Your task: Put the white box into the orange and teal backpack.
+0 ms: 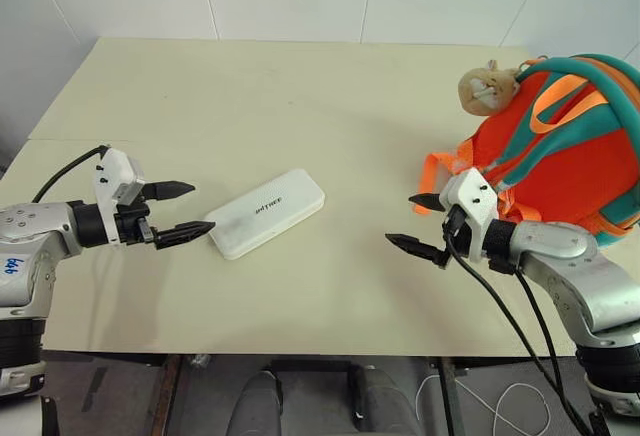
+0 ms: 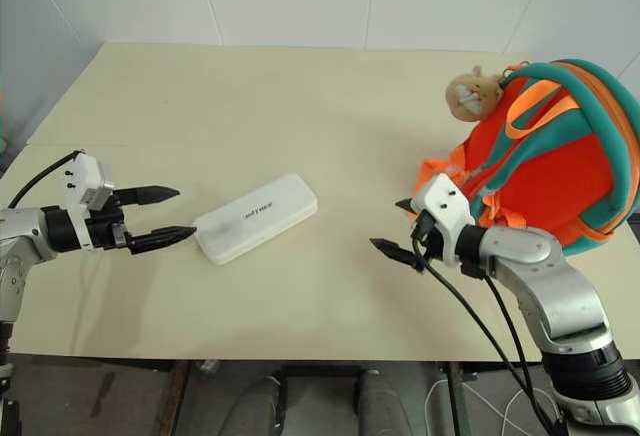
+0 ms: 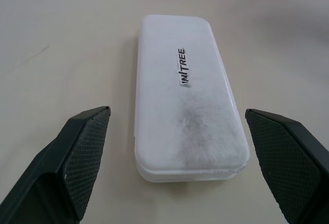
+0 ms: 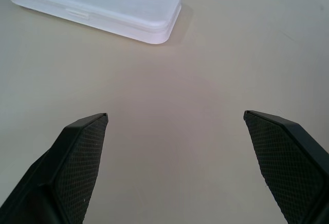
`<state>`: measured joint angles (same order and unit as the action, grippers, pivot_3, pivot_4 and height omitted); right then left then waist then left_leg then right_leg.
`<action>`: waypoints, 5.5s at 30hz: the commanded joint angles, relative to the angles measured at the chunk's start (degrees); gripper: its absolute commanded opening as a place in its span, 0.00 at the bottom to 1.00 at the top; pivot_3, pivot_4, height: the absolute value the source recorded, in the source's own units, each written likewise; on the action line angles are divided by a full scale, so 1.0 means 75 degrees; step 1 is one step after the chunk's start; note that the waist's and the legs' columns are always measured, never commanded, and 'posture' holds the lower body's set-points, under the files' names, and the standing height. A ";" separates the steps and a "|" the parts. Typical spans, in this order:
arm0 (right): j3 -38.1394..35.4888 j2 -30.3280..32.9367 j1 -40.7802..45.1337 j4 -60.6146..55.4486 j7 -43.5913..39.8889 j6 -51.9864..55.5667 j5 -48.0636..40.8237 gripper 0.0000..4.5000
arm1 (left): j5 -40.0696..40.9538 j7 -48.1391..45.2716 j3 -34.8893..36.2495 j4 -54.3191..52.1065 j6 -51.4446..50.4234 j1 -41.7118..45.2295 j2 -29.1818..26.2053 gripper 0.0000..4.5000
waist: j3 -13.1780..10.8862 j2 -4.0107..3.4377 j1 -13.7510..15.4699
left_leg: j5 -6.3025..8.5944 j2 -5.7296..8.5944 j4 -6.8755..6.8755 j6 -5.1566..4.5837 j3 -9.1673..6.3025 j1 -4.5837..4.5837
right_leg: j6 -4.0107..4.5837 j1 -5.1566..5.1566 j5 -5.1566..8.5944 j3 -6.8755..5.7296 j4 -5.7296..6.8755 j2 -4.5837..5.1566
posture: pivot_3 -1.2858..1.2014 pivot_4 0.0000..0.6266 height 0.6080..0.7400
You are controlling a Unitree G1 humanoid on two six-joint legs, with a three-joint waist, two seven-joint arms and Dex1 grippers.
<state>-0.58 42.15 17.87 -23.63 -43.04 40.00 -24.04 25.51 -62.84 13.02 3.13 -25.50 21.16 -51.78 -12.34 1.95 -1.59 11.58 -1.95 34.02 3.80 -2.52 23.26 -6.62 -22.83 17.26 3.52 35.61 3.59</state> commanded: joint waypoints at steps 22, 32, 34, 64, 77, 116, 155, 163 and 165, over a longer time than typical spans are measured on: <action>0.1391 -0.1422 0.2436 0.2996 0.0807 -0.1655 0.1920 0.04 | 0.0023 0.0637 0.0521 -0.1060 -0.1295 -0.1301 -0.0665 0.10 | -0.0001 -0.0001 -0.0062 | 0.0002 -0.0002 0.0007 -0.0003 0.0009 0.0000 | -0.0006 -0.0012 -0.0004 0.0009 0.0010 -0.0003 | 0.52 0.24 1.00; 0.1868 -0.3214 0.3903 0.6281 0.1811 -0.2943 0.3177 0.00 | 0.0248 0.1152 0.0783 -0.1415 -0.2592 -0.2164 -0.0624 0.01 | -0.0001 -0.0002 -0.0165 | 0.0003 -0.0004 -0.0007 0.0005 0.0014 0.0032 | -0.0025 -0.0084 -0.0013 0.0012 0.0059 -0.0006 | 0.52 0.24 1.00; 0.1842 -0.3534 0.4115 0.6770 0.1929 -0.3016 0.3269 0.00 | 0.0282 0.1225 0.0777 -0.1380 -0.2579 -0.2251 -0.0489 0.01 | -0.0001 -0.0002 -0.0207 | 0.0001 -0.0006 -0.0009 0.0008 0.0013 0.0031 | -0.0022 -0.0087 -0.0012 0.0012 0.0067 -0.0009 | 0.52 0.24 1.00; 0.2351 -0.4152 0.3296 0.4597 -0.0276 -0.2087 0.2973 0.00 | 0.0237 0.1525 0.0663 -0.0818 -0.0624 -0.1955 0.1174 0.01 | 0.0001 -0.0001 -0.0216 | 0.0000 -0.0007 -0.0006 0.0010 0.0015 0.0020 | -0.0024 -0.0085 -0.0013 0.0015 0.0085 -0.0009 | 0.52 0.24 1.00; 0.2729 -0.2800 0.2245 0.1939 -0.1892 -0.0666 0.2497 0.00 | 0.0340 0.0716 -0.0049 -0.1186 -0.0847 -0.1838 0.0770 0.01 | 0.0002 0.0001 -0.0195 | 0.0000 -0.0006 -0.0003 0.0010 0.0015 0.0020 | -0.0022 -0.0081 -0.0011 0.0015 0.0080 -0.0009 | 0.52 0.24 1.00; 0.1503 0.0314 0.0719 -0.0949 -0.1969 0.1574 0.0541 0.00 | -0.0594 -0.1165 -0.2243 -0.0367 -0.0147 0.0173 0.0442 0.01 | 0.0002 0.0002 -0.0010 | 0.0001 -0.0002 0.0019 0.0006 0.0015 0.0031 | -0.0017 -0.0069 -0.0009 0.0017 0.0053 -0.0010 | 0.52 0.24 1.00; 0.0901 0.1797 0.0491 0.0560 -0.1825 0.0173 0.1043 0.00 | -0.1690 -0.0579 -0.3763 0.0574 0.0260 0.1431 0.2015 0.01 | 0.0007 -0.0008 -0.0002 | 0.0007 0.0002 0.0086 -0.0006 0.0014 -0.0002 | -0.0007 0.0006 -0.0004 0.0027 0.0041 -0.0012 | 0.52 0.24 1.00; 0.1438 0.1376 0.0808 0.1147 -0.1574 -0.0105 0.1584 0.00 | -0.1049 -0.0416 -0.2965 0.0341 0.0212 0.1643 0.2246 0.01 | 0.0010 -0.0012 -0.0017 | 0.0005 0.0005 0.0140 -0.0023 0.0014 -0.0010 | 0.0059 0.0043 0.0024 0.0033 0.0032 -0.0009 | 0.52 0.24 1.00; 0.1572 0.1272 0.0897 0.1406 -0.1463 -0.0268 0.1807 0.00 | -0.0950 -0.0406 -0.2750 0.0304 0.0112 0.1597 0.2142 0.01 | 0.0009 -0.0013 -0.0010 | 0.0004 0.0005 0.0138 -0.0023 0.0015 -0.0007 | 0.0059 0.0038 0.0024 0.0034 0.0033 -0.0009 | 0.52 0.24 1.00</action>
<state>11.20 51.94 23.44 -13.66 -55.00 39.72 -11.98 16.79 -66.04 -9.99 6.85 -24.15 33.32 -34.79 -12.27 1.85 -1.67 11.61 -1.91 35.04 3.62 -2.41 23.23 -6.18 -22.57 17.44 3.77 35.86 3.52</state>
